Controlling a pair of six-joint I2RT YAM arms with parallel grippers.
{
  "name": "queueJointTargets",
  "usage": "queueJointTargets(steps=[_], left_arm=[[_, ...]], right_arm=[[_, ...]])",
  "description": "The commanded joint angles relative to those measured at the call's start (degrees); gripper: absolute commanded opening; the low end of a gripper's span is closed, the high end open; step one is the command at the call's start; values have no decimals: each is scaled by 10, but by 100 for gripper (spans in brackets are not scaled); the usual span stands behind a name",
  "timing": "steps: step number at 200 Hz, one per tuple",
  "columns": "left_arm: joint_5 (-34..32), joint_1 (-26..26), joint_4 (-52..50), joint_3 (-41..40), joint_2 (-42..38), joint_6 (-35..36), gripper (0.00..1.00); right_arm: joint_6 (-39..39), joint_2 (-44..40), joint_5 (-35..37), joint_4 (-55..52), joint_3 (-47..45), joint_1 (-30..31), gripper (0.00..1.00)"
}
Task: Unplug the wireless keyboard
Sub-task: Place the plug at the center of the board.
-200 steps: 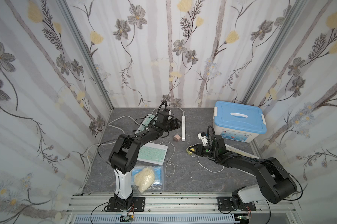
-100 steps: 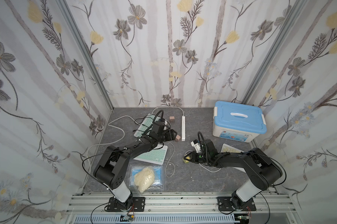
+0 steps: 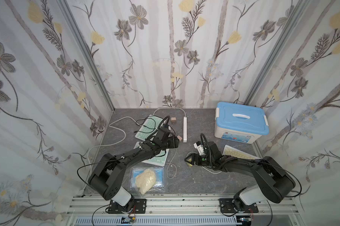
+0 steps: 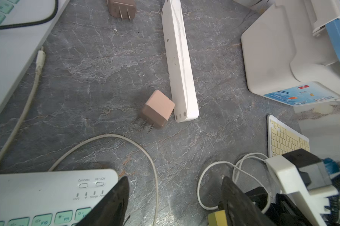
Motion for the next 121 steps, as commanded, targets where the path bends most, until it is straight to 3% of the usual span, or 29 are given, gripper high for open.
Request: queueJointTargets(steps=[1,33,74,121], left_arm=[[-38,-5,-29,1,-15,19,76],[-36,-9,-50,-2,-32,31,76],[-45,-23,-68,-3,-39,37,79],[-38,-24,-76,0,-41,40,79]], right_arm=[[-10,-36,13,-40,-9,0,83],[-28,-80,1,-95,-32,0,85],[-16,-117,-86,-92,-69,1,87],[-92,-138,-116,-229,-10,-7,90]])
